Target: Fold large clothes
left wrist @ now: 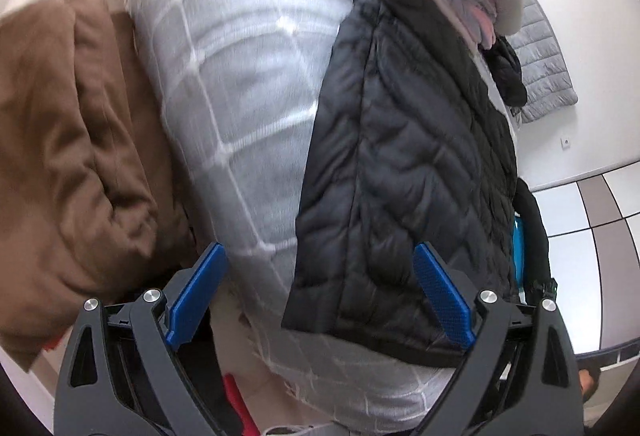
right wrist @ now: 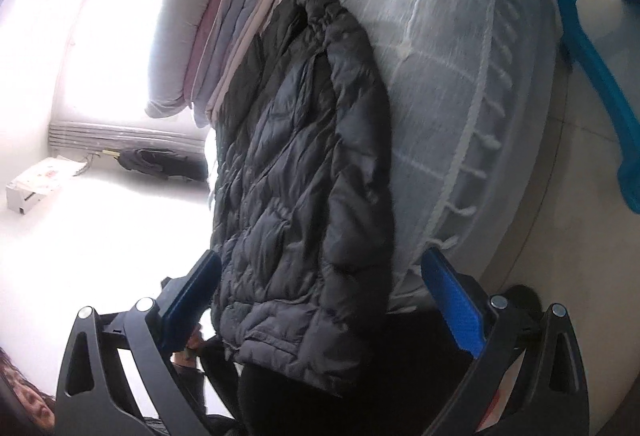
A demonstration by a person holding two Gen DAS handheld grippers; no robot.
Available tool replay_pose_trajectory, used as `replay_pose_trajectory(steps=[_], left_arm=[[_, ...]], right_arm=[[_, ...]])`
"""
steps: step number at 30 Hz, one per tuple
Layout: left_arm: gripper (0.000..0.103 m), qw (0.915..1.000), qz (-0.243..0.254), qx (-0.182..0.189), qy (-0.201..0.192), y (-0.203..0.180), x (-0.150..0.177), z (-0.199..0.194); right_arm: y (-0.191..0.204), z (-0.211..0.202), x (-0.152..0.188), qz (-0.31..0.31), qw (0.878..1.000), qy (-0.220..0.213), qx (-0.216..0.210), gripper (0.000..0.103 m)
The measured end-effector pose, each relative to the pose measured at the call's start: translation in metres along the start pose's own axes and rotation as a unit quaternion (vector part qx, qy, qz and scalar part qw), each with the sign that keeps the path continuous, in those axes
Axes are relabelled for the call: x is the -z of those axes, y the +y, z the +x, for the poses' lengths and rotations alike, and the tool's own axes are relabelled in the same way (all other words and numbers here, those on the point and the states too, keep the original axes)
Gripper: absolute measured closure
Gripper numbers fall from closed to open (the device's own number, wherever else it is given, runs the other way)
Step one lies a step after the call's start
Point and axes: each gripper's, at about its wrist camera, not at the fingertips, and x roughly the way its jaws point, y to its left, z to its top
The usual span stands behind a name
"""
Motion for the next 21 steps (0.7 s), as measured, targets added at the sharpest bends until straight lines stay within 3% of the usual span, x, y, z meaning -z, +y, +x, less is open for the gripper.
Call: replay_pose_trajectory(steps=[6, 7, 9, 10, 11, 12, 15, 17, 18, 21], left_arm=[[0.012, 0.999, 0.011, 0.029, 0.031, -0.009, 0.011, 0.025], [0.012, 0.9988, 0.022, 0.024, 0.038, -0.015, 0.014, 0.031], [0.012, 0.9984, 0.033, 0.016, 0.044, -0.023, 0.017, 0.038], [0.012, 0.9981, 0.039, 0.012, 0.045, -0.026, 0.02, 0.042], [0.017, 0.9979, 0.047, 0.01, 0.045, -0.031, 0.022, 0.045], [0.024, 0.9976, 0.053, 0.012, 0.044, -0.035, 0.023, 0.047], [0.053, 0.9978, 0.053, 0.017, 0.036, -0.039, 0.029, 0.042], [0.088, 0.998, 0.038, 0.041, 0.032, -0.039, 0.029, 0.035], [0.091, 0.9969, 0.025, 0.069, 0.029, -0.038, 0.03, 0.031], [0.095, 0.9969, 0.04, 0.066, 0.016, -0.054, 0.033, 0.019]], right_arm=[[0.003, 0.017, 0.003, 0.0, 1.0, 0.017, -0.015, 0.01], [0.005, 0.019, 0.005, -0.002, 1.0, 0.019, -0.014, 0.015], [0.005, 0.02, 0.008, 0.0, 1.0, 0.02, -0.014, 0.037], [0.004, 0.021, 0.008, 0.004, 1.0, 0.018, -0.01, 0.054], [0.001, 0.023, 0.01, 0.006, 1.0, 0.02, -0.01, 0.074], [-0.001, 0.024, 0.011, 0.006, 1.0, 0.02, -0.008, 0.081], [-0.004, 0.027, 0.017, 0.005, 1.0, 0.015, -0.014, 0.087], [-0.004, 0.026, 0.02, 0.005, 1.0, 0.008, -0.021, 0.091], [-0.003, 0.026, 0.021, 0.004, 1.0, 0.004, -0.028, 0.092], [0.0, 0.018, 0.021, 0.007, 0.998, -0.017, -0.053, 0.094]])
